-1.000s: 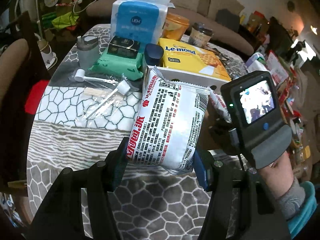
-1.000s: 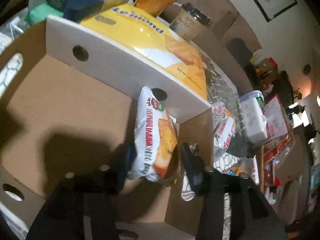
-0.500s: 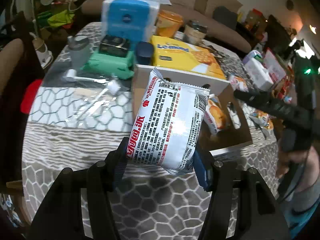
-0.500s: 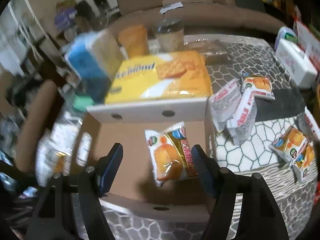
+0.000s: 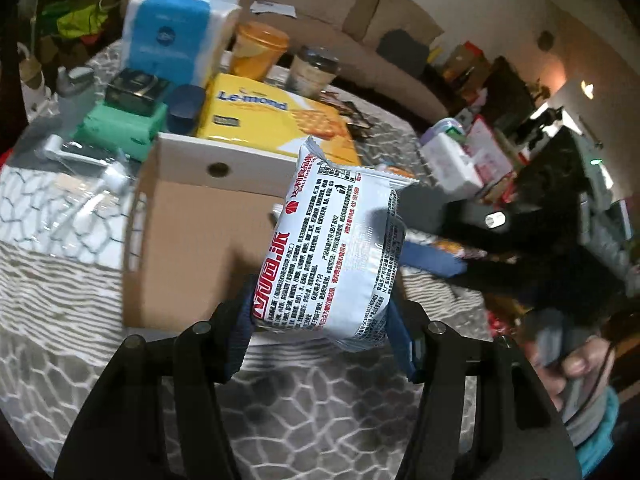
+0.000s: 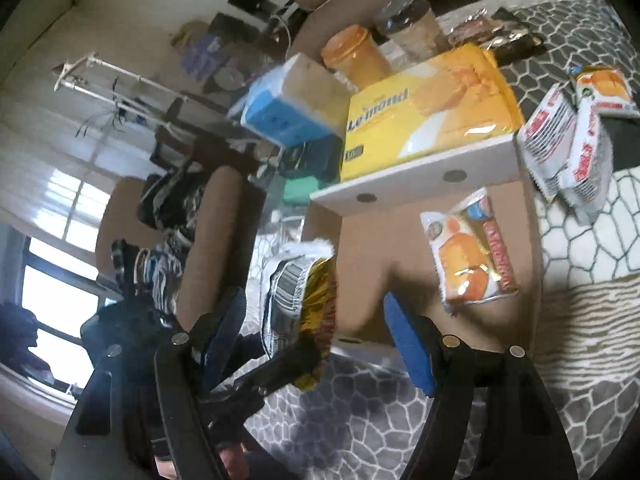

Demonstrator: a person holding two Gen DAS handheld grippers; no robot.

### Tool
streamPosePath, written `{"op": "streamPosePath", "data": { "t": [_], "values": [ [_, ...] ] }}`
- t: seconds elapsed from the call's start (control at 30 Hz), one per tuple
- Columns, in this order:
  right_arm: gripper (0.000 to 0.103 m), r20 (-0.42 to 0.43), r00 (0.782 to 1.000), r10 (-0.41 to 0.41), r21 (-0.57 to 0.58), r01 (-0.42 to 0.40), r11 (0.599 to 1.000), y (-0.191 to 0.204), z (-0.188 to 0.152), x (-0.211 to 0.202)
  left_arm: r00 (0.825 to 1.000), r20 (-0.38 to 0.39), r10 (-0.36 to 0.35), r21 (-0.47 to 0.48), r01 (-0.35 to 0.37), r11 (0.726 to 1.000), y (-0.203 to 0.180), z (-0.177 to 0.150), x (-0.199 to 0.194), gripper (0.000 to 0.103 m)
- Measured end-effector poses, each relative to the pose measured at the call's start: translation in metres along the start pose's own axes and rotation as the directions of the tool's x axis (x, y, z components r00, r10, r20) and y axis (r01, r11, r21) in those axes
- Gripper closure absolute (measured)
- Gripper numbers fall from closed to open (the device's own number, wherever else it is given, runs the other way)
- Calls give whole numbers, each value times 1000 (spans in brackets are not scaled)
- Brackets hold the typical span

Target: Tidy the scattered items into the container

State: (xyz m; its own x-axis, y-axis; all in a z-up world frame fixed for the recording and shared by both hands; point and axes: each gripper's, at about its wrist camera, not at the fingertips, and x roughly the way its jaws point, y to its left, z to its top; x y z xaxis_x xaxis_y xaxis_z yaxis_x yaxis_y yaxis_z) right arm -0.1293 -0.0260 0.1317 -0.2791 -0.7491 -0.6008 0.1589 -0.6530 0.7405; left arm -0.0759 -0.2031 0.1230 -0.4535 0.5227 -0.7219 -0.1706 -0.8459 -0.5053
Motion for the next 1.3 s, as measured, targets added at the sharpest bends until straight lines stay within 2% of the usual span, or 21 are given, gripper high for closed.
{"op": "streamPosePath", "data": {
  "t": [0.03, 0.07, 0.1, 0.17, 0.23, 0.3, 0.37, 0.4, 0.43, 0.47, 0.57, 0.6, 0.63, 0.7, 0.73, 0.8, 0.83, 0.9, 0.97, 1.1, 1.3],
  "values": [
    [38, -7, 1000, 5, 3, -5, 1000, 0, -1, 3, 1000, -1, -8, -5, 8, 1000, -2, 0, 1, 47],
    [58, -16, 1000, 13, 1, -13, 1000, -1, -1, 7, 1000, -2, -8, -6, 8, 1000, -3, 0, 2, 47],
    [66, -11, 1000, 11, -2, -11, 1000, -1, -1, 9, 1000, -4, 2, -7, -2, 1000, -4, 1, 4, 45],
    [69, -4, 1000, -18, -11, 18, 1000, 0, 2, 12, 1000, -10, 7, -13, -7, 1000, -4, 2, 7, 43],
    [70, 12, 994, -104, -50, 105, 993, 5, 7, 11, 999, -18, 50, -11, -50, 999, -2, 4, 7, 32],
    [70, 22, 978, -206, -92, 208, 974, 11, 14, 13, 997, -10, 82, -8, -82, 997, 3, 5, -1, 32],
    [70, 40, 924, -381, -184, 382, 906, 22, 22, 23, 995, -1, 100, -25, -100, 995, 13, 6, -11, 30],
    [70, 39, 904, -425, -212, 423, 881, 23, 23, 30, 994, 6, 107, -49, -107, 993, 21, 6, -17, 29],
    [70, 26, 872, -489, -259, 478, 839, 26, 24, 42, 994, 10, 112, -68, -111, 991, 28, 6, -23, 29],
    [71, 22, 847, -532, -287, 515, 808, 26, 24, 51, 993, 14, 118, -86, -116, 990, 36, 7, -28, 29],
    [71, 22, 735, -677, -365, 637, 679, 29, 21, 90, 989, 39, 144, -126, -139, 982, 58, 7, -45, 29],
    [71, 20, 717, -697, -372, 652, 661, 27, 20, 96, 987, 43, 155, -135, -148, 980, 65, 6, -51, 29],
    [71, 16, 682, -731, -386, 678, 625, 26, 17, 108, 985, 43, 169, -141, -161, 977, 71, 5, -55, 29],
    [69, 4, 635, -772, -392, 711, 583, 23, 12, 126, 982, 39, 186, -157, -178, 971, 82, 3, -61, 29],
    [68, -8, 634, -773, -384, 712, 588, 22, 11, 131, 981, 34, 191, -160, -183, 970, 86, 2, -61, 29],
    [66, -42, 689, -724, -345, 670, 658, 22, 9, 134, 980, 25, 199, -156, -193, 969, 92, 1, -62, 29],
    [66, -67, 737, -673, -317, 623, 715, 23, 8, 130, 979, 22, 205, -153, -199, 968, 93, 0, -62, 29],
    [66, -88, 790, -607, -285, 564, 775, 27, 7, 123, 978, 17, 206, -154, -201, 968, 96, -1, -61, 29],
    [66, -98, 823, -560, -262, 522, 812, 29, 8, 114, 979, 13, 202, -156, -198, 968, 96, -2, -60, 29],
    [66, -66, 834, -548, -256, 517, 817, 34, 13, 95, 978, 4, 207, -138, -204, 969, 92, -1, -56, 29],
    [63, 22, 818, -575, -236, 563, 792, 24, 28, 48, 974, -41, 223, -67, -225, 972, 67, 9, -41, 29]
  ]
}}
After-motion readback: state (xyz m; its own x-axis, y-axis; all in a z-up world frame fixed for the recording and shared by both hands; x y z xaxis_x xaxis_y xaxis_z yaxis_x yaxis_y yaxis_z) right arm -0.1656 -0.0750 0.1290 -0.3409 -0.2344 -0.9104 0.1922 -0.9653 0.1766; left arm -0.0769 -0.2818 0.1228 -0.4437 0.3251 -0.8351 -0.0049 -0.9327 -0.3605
